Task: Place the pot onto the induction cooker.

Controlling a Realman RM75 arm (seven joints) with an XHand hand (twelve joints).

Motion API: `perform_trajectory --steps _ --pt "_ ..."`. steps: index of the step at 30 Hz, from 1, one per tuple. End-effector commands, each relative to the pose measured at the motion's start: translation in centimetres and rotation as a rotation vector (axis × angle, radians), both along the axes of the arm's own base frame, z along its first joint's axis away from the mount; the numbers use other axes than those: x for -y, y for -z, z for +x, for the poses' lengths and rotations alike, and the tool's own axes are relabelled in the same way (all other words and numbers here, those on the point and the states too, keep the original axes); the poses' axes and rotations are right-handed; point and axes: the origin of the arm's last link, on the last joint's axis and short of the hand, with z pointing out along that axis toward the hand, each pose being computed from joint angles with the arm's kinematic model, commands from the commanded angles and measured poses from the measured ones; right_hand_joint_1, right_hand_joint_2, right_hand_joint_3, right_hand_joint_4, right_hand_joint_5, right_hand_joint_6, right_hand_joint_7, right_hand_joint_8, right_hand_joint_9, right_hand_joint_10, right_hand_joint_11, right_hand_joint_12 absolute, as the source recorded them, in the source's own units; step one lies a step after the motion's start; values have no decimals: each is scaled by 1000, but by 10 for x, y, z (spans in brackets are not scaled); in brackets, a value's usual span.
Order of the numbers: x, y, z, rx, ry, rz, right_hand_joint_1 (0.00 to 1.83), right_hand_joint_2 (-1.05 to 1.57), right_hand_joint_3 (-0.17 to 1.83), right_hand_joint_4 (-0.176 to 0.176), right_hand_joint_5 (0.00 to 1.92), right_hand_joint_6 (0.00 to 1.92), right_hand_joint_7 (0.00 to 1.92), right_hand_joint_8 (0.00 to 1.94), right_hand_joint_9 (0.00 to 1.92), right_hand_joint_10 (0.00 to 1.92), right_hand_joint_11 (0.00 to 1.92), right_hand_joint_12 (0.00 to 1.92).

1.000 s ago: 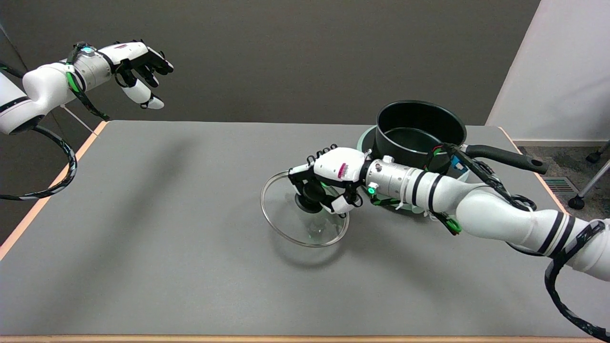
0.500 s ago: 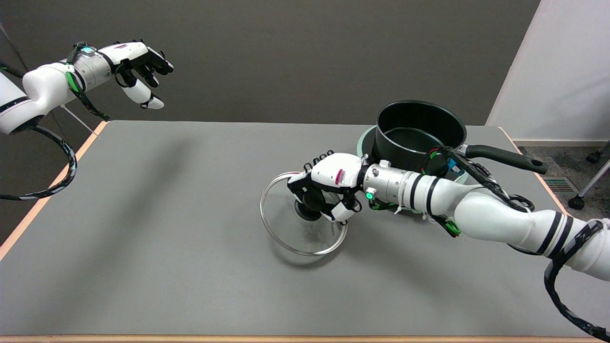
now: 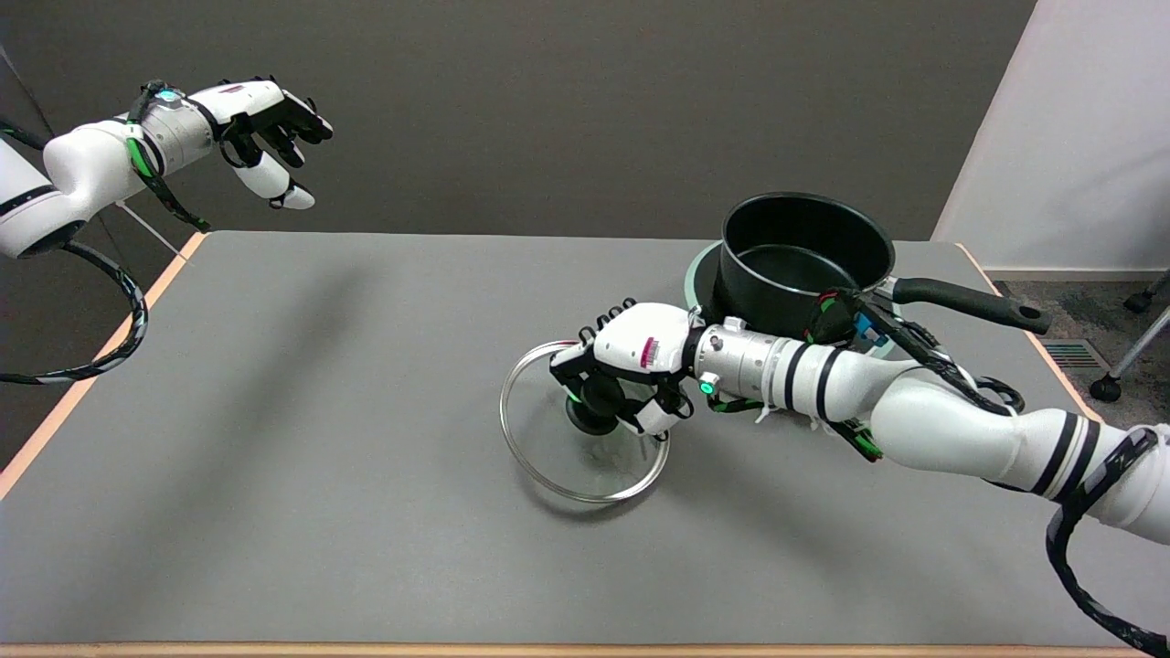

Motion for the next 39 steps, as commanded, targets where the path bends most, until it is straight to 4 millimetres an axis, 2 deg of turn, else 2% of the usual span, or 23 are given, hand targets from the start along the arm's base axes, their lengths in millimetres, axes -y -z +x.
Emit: perform_trajectory --steps 1,9,11,13,15,18,22,30,39 --pt "-1 0 8 -25 -22 16 1342 796 949 176 502 1739 786 1673 739 1915 607 1740" --pt "3 -3 32 4 -78 3 1351 768 957 176 519 1714 819 1624 761 1901 632 1715" --pt "4 -4 35 11 -84 -2 1352 777 942 176 528 1714 812 1624 756 1905 635 1747" --pt "5 -5 37 27 -83 -10 1347 792 930 176 492 1735 797 1639 762 1921 609 1905" --pt "8 -6 40 48 -81 -19 1348 787 936 176 466 1741 801 1637 765 1921 586 1921" --pt "10 -4 44 70 -82 -22 1335 803 995 176 448 1739 757 1752 749 1921 532 1921" --pt "13 -2 52 81 -107 -18 1334 794 1047 176 428 1783 752 1799 750 1921 516 1921" --pt "26 2 75 149 -157 -33 1329 806 1044 176 417 1774 737 1822 801 1921 513 1921" --pt "47 -9 103 242 -216 -87 1327 816 1021 176 405 1778 731 1813 785 1921 507 1921"
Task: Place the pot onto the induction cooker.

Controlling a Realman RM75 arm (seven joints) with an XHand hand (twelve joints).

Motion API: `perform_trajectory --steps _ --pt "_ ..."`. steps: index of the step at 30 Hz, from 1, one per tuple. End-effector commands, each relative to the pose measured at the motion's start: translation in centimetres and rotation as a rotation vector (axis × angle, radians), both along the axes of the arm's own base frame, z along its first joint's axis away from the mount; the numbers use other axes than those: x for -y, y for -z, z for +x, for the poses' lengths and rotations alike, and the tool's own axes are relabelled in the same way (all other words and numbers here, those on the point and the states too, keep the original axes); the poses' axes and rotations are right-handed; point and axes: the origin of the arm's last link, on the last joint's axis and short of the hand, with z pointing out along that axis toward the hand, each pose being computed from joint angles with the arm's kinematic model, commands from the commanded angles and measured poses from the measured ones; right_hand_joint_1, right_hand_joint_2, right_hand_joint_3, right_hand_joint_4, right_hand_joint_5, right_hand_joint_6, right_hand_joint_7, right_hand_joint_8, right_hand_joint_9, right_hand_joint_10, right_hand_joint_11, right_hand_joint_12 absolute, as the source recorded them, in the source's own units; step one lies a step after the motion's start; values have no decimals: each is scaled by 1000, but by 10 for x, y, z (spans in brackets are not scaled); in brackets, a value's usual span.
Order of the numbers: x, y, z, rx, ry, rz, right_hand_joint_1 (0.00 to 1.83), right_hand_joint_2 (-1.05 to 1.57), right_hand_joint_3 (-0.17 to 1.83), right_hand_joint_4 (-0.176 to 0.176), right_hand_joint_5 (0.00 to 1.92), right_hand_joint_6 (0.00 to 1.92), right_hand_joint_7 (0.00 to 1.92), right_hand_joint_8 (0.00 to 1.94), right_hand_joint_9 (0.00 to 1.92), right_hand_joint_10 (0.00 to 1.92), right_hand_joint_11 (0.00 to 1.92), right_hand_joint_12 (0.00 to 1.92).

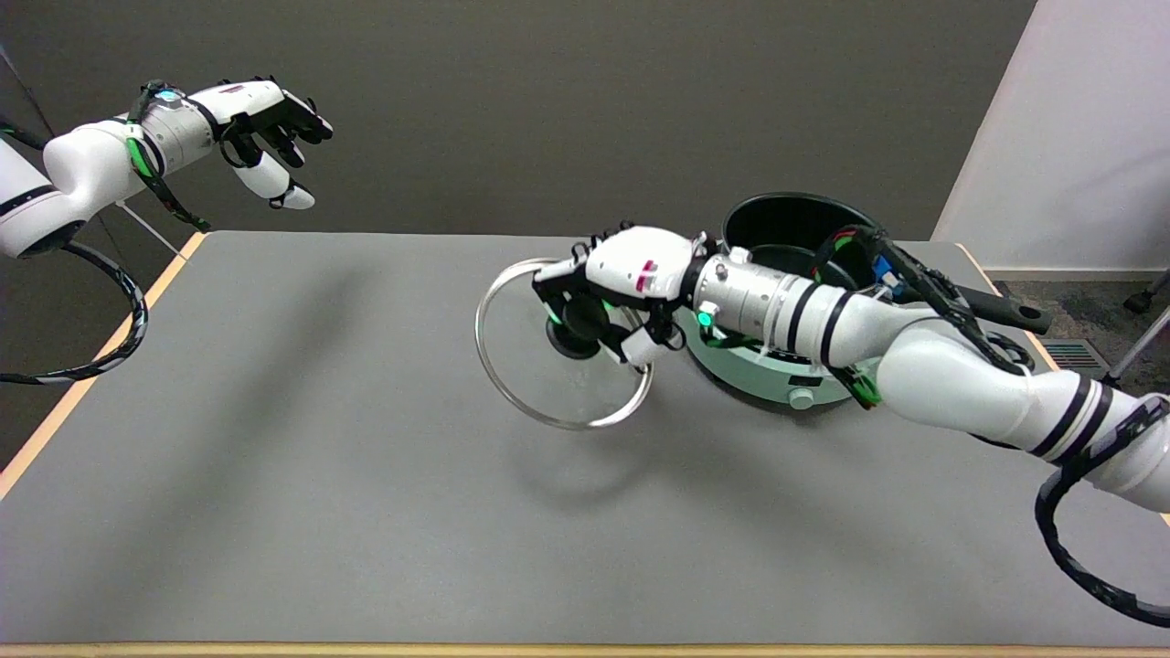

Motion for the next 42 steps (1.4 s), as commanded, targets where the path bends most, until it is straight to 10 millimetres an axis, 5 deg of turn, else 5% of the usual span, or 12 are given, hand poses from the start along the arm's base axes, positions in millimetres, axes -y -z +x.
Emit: perform_trajectory --steps 1,11,29,42 --pt "31 -11 48 165 -96 -68 1327 817 1020 176 404 1778 730 1814 784 1921 506 1921" --pt "46 -39 70 290 -114 -153 1328 814 1025 176 404 1775 733 1812 782 1921 508 1921" --pt "46 -61 86 326 -151 -202 1322 839 987 174 418 1742 713 1815 762 1921 490 1921" --pt "29 -112 103 360 -208 -310 1331 805 1036 174 426 1735 741 1809 767 1921 501 1921"
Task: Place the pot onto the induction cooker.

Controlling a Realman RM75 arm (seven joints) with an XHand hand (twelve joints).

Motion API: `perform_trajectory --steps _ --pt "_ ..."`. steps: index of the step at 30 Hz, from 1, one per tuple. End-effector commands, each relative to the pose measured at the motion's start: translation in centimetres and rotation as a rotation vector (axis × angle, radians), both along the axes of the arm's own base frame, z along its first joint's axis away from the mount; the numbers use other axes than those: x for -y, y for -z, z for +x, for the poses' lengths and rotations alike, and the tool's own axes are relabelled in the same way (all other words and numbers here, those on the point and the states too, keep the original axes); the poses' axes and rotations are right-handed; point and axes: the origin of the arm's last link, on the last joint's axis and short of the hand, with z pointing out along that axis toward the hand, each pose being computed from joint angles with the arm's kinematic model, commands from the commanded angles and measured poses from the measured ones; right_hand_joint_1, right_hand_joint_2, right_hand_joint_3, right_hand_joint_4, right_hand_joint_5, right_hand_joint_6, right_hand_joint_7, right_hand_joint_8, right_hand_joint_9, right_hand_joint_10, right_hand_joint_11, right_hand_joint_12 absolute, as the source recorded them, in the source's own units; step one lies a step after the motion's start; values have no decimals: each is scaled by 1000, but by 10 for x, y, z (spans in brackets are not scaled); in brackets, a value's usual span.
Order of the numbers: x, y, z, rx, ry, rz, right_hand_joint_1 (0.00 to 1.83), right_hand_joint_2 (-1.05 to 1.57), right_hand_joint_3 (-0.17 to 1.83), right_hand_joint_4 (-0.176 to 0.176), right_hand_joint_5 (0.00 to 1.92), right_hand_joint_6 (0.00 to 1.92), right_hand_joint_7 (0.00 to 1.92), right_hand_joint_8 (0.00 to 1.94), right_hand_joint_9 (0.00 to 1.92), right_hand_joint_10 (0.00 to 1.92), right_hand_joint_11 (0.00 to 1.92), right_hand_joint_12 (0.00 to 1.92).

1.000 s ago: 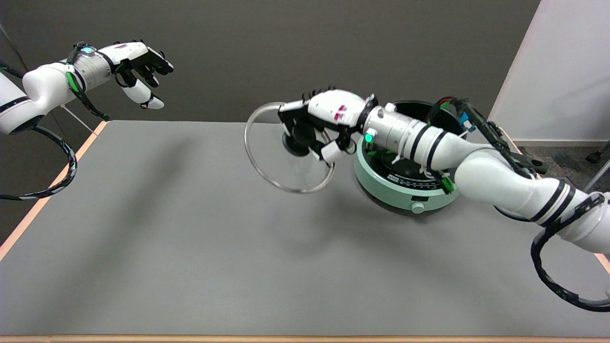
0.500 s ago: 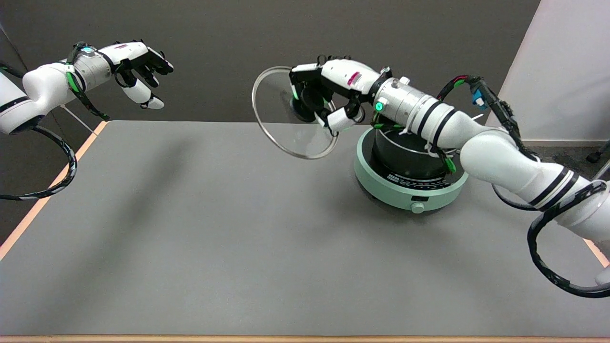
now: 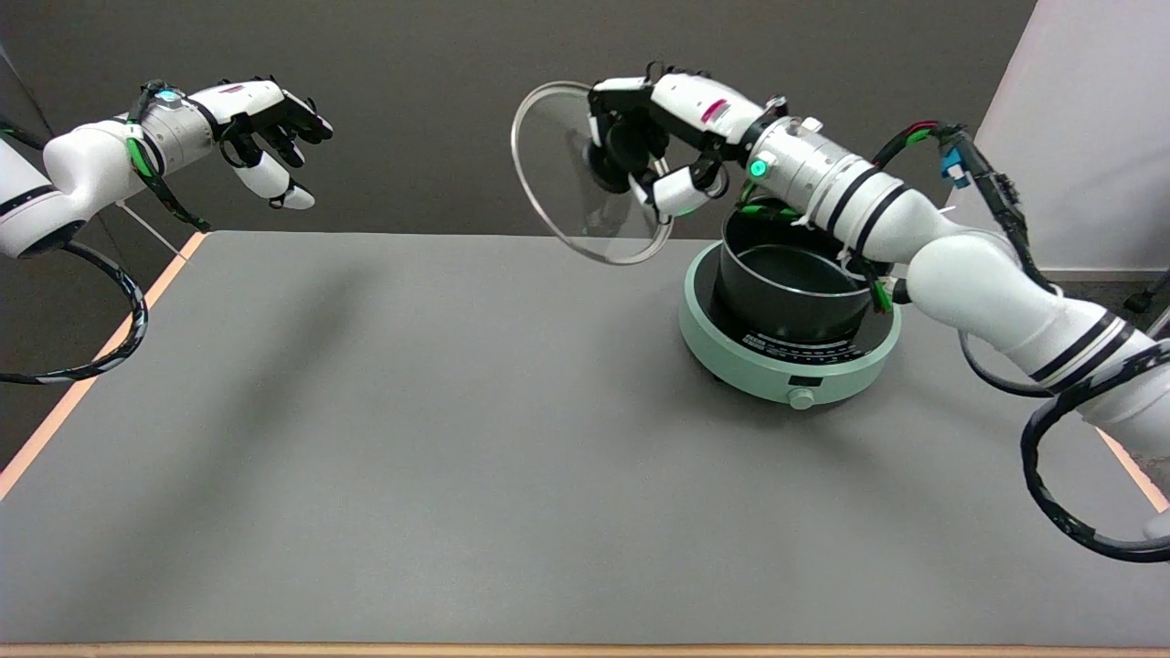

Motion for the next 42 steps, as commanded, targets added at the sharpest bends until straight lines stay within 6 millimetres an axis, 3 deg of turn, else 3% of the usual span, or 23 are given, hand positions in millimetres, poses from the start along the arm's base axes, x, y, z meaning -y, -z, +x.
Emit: perform_trajectory --steps 1,11,21,42 --pt "-18 -55 22 49 -55 -124 1331 803 1037 175 426 1733 743 1806 769 1921 503 1921" --pt "-51 -97 27 61 -96 -235 1337 781 1064 174 436 1717 762 1796 772 1921 518 1921" --pt "-77 -133 18 43 -75 -335 1338 774 1075 174 439 1713 768 1795 775 1921 524 1921" --pt "-82 -157 -16 4 64 -386 1339 774 1074 174 443 1707 767 1795 773 1921 527 1921"
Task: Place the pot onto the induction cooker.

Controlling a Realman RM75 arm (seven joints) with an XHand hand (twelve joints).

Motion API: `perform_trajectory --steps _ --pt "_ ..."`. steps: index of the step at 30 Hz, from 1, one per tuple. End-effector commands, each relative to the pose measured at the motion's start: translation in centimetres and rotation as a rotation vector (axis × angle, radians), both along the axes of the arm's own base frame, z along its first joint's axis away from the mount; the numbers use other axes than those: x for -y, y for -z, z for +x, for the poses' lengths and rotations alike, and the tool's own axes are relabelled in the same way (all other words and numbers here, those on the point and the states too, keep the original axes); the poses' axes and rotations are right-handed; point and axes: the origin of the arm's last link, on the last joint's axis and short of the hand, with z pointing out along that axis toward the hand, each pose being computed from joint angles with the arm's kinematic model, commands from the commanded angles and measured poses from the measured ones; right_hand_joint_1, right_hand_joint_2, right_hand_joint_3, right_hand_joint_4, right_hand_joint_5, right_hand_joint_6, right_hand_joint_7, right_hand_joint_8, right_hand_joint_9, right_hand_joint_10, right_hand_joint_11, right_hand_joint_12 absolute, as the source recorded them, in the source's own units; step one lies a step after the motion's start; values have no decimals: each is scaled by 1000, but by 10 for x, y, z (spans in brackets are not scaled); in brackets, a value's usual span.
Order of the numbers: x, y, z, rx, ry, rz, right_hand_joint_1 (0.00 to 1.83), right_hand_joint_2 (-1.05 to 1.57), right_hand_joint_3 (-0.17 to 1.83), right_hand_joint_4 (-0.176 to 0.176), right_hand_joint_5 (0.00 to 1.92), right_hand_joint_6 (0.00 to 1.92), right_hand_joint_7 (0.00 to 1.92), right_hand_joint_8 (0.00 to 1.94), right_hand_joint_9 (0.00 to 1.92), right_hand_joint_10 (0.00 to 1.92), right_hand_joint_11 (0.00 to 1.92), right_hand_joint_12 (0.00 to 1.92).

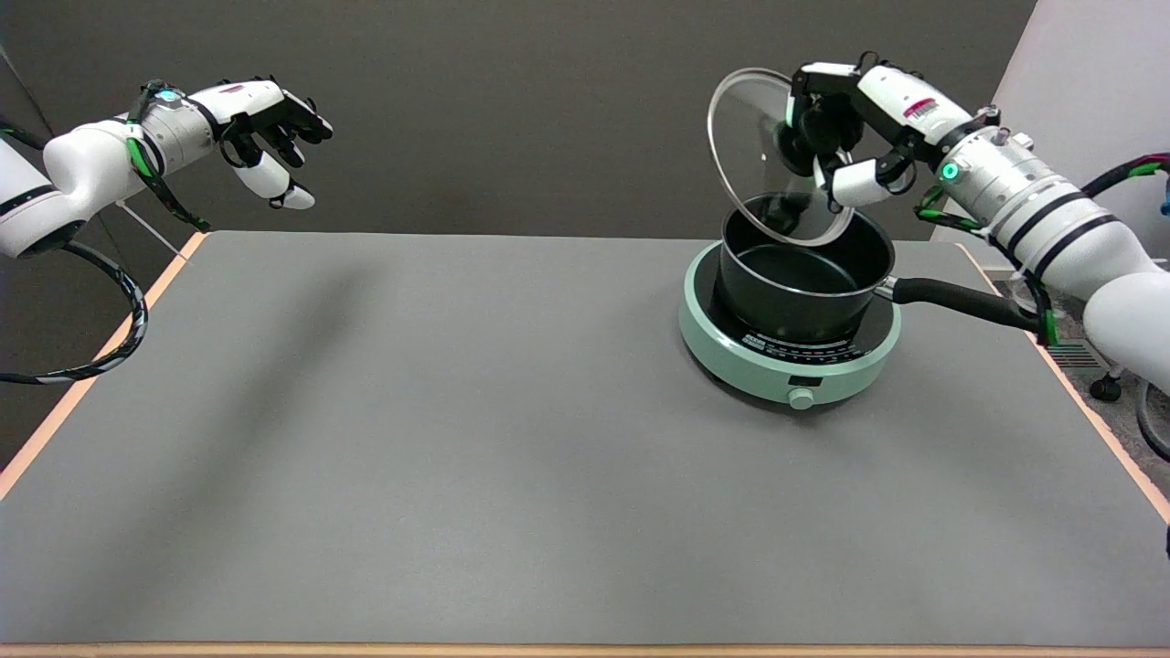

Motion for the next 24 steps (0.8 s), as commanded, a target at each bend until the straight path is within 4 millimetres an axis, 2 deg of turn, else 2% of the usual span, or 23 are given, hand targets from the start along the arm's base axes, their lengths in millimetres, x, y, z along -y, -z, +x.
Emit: perform_trajectory --steps 1,10,24 --pt "-11 -27 -20 -29 106 -56 1339 774 1074 174 443 1707 767 1795 773 1921 527 1921" --pt "-11 -37 -33 -32 159 -77 1338 775 1075 174 442 1708 767 1797 774 1921 527 1921" --pt "-11 -51 -42 -29 192 -111 1338 775 1078 174 440 1715 766 1802 773 1921 527 1921"
